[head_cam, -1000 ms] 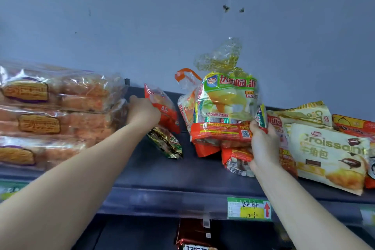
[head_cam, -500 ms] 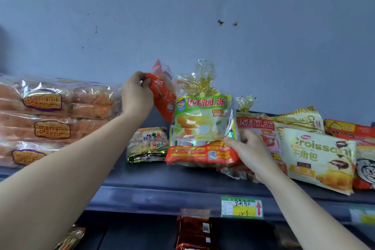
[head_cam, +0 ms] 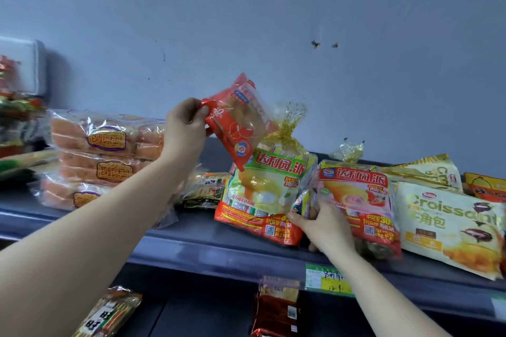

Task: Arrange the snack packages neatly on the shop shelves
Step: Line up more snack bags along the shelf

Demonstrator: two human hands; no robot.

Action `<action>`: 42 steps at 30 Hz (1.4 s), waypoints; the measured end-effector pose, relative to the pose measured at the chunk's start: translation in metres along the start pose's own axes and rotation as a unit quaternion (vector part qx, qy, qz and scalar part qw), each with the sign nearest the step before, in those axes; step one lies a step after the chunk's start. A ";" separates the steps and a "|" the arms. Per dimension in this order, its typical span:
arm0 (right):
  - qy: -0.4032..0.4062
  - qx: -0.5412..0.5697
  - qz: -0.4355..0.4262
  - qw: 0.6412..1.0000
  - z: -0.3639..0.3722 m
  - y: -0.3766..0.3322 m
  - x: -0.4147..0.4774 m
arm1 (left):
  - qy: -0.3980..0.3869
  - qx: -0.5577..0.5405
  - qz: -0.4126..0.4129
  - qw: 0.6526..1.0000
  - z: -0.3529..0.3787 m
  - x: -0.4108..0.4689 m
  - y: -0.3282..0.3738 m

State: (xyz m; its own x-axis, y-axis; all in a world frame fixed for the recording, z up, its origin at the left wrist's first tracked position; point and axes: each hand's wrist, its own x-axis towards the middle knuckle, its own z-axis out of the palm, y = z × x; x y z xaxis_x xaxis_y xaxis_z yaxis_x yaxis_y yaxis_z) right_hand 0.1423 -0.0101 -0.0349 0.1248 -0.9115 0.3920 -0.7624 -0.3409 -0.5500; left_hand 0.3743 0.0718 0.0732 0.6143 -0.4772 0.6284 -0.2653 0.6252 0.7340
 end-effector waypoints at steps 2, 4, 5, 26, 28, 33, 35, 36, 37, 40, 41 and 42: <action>0.003 0.047 0.009 0.999 0.004 0.002 -0.004 | 0.004 -0.019 -0.012 1.000 -0.007 -0.012 0.006; 0.008 0.070 0.001 0.998 0.008 0.002 -0.009 | 0.008 -0.033 -0.025 0.999 -0.014 -0.024 0.009; 0.005 0.078 -0.001 0.997 0.009 0.001 -0.011 | 0.011 -0.043 -0.032 0.998 -0.018 -0.029 0.010; -0.089 0.482 0.018 0.871 -0.016 -0.079 -0.109 | 0.024 -0.100 -0.114 0.988 -0.065 -0.121 0.042; -0.119 0.549 0.011 0.827 -0.012 -0.087 -0.121 | 0.016 -0.083 -0.116 0.990 -0.071 -0.129 0.036; -0.105 0.539 0.003 0.836 -0.016 -0.081 -0.147 | -0.081 -0.068 -0.124 0.987 -0.084 -0.162 0.018; -0.086 0.534 0.019 0.841 -0.022 -0.067 -0.160 | -0.135 -0.054 -0.139 0.980 -0.087 -0.178 0.011; -0.076 0.529 0.027 0.845 -0.025 -0.059 -0.166 | -0.163 -0.049 -0.155 0.973 -0.087 -0.185 0.009; -0.063 0.520 0.034 0.851 -0.030 -0.051 -0.172 | -0.189 -0.044 -0.180 0.964 -0.087 -0.191 0.004; -0.029 0.492 0.061 0.868 -0.043 -0.021 -0.188 | -0.250 -0.047 -0.276 0.927 -0.078 -0.210 -0.004; -0.022 0.484 0.070 0.872 -0.049 -0.011 -0.193 | -0.265 -0.057 -0.296 0.916 -0.072 -0.216 -0.005; -0.019 0.474 0.076 0.877 -0.055 0.000 -0.199 | -0.283 -0.070 -0.305 0.907 -0.066 -0.222 -0.005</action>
State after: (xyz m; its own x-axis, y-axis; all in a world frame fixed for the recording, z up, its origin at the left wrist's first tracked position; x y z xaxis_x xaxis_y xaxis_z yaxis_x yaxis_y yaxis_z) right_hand 0.0831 0.1837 -0.0725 0.1023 -0.9641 0.2451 0.0962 -0.2357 -0.9671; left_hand 0.2886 0.2153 -0.0871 0.1246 -0.9762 0.1774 0.1160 0.1919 0.9745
